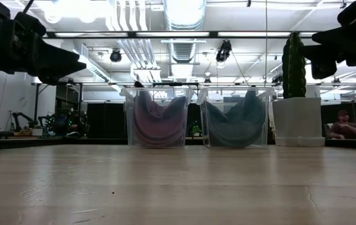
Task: Pick & Place hat
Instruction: Return to Home Position
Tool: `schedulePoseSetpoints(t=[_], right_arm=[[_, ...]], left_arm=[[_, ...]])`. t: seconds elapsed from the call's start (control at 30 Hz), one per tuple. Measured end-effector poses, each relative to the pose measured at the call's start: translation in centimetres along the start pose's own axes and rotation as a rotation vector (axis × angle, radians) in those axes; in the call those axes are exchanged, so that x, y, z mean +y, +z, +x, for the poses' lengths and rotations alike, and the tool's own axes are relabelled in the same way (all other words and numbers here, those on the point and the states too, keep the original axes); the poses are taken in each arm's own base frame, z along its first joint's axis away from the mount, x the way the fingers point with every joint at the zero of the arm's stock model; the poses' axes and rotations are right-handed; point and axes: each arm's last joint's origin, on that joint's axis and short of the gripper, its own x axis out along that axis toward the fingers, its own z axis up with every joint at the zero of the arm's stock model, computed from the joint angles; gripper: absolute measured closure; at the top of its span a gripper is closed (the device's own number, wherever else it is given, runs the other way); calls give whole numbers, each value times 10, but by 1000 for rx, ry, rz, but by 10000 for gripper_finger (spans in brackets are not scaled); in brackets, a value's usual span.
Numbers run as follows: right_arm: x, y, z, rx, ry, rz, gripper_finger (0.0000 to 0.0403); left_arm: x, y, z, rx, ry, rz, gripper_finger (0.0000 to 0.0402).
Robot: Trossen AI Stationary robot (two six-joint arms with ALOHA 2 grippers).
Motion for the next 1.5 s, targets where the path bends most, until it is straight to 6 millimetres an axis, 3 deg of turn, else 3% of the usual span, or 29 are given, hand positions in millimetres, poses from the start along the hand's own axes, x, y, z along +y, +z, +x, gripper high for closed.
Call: schedulePoseSetpoints(t=[1.5], right_arm=[[0,0,0,1,-1,-10,211]], left_arm=[[0,-1,0,3,7,-57,197]])
